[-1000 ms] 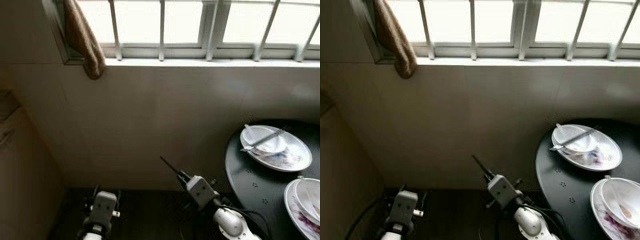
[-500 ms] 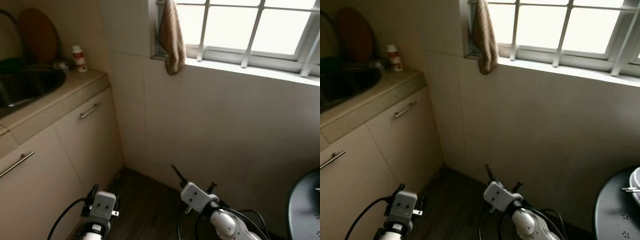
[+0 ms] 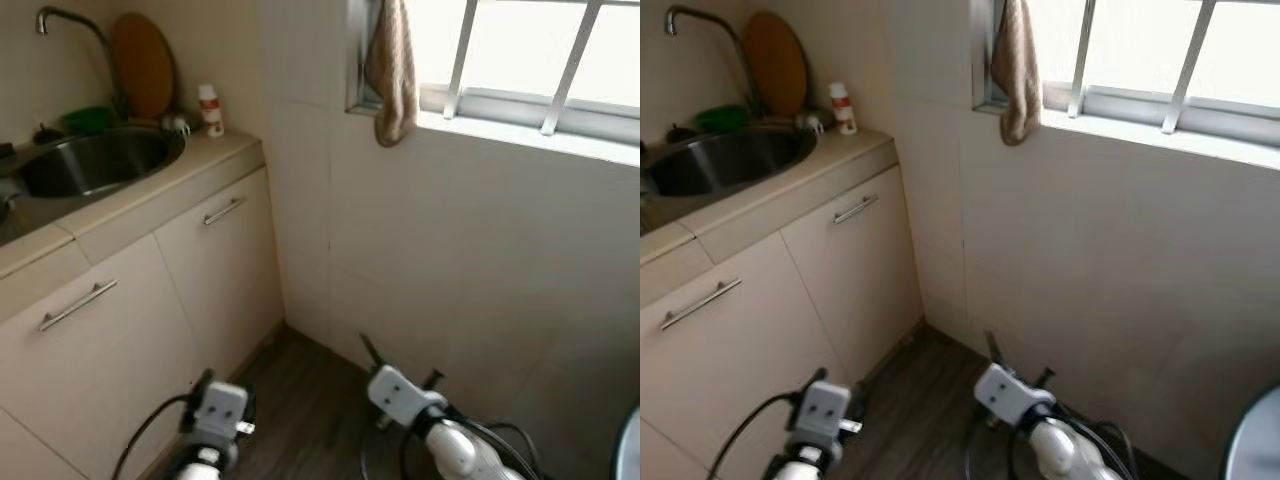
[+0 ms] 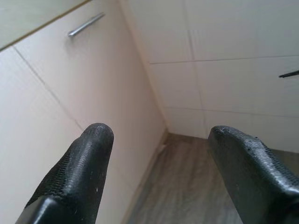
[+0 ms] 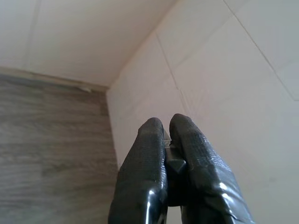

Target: Kitchen organization

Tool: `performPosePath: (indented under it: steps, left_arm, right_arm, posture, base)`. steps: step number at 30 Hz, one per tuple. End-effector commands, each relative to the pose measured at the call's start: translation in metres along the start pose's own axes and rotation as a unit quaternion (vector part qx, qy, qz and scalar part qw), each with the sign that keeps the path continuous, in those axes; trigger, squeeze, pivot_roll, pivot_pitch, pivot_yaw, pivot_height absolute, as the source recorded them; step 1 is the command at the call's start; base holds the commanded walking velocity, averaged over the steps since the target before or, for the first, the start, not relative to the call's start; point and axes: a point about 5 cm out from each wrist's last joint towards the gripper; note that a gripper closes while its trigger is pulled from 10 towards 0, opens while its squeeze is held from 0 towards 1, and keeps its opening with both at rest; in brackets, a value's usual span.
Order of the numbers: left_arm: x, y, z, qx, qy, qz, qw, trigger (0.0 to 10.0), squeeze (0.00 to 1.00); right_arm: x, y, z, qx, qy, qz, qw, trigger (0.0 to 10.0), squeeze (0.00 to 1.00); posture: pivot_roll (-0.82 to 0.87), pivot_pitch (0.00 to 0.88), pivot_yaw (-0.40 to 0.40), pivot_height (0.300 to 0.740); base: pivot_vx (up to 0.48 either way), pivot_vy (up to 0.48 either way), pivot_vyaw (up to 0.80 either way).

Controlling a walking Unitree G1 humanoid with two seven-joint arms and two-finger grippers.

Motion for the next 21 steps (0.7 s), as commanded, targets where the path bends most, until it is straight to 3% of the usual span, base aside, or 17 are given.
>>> performPosePath:
  steps: [1, 4, 17, 21]
  left_arm:
    - [0.0084, 0.0003, -0.0026, 0.002, -0.007, 0.011, 1.0, 10.0, 0.0]
    - [0.0087, 0.0007, -0.0018, -0.002, -0.006, 0.013, 1.0, 10.0, 0.0]
    - [0.0097, 0.0015, -0.0001, -0.01, -0.007, 0.013, 1.0, 10.0, 0.0]
    - [0.0095, 0.0016, 0.0, -0.011, -0.005, 0.012, 1.0, 10.0, 0.0]
  right_arm:
    - [0.0031, -0.0045, 0.0087, -0.016, 0.006, -0.001, 1.0, 10.0, 0.0]
    - [0.0035, -0.0043, 0.0108, -0.025, 0.035, -0.006, 0.999, 10.0, 0.0]
    - [0.0035, -0.0043, 0.012, -0.031, 0.038, -0.017, 0.999, 10.0, 0.0]
    - [0.0022, -0.0038, 0.0128, -0.037, 0.02, -0.02, 0.999, 10.0, 0.0]
  posture:
    - [-0.03, 0.0, 0.004, 0.74]
    - [-0.02, 0.0, 0.002, 0.74]
    - [-0.02, 0.0, 0.004, 0.74]
    - [-0.02, 0.0, 0.004, 0.74]
  base:
    - [0.0, 0.0, 0.0]
    - [0.0, 0.0, 0.72]
    - [0.0, 0.0, 0.8]
    - [0.0, 0.0, 0.8]
Point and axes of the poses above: a point about 5 cm out from each wrist's last joint towards the gripper, its own y axis pointing back from the gripper into the wrist, its own z axis along the axis of the wrist's last joint, x = y × z, and after that the axes turned 11 degrees about -y, right-handed
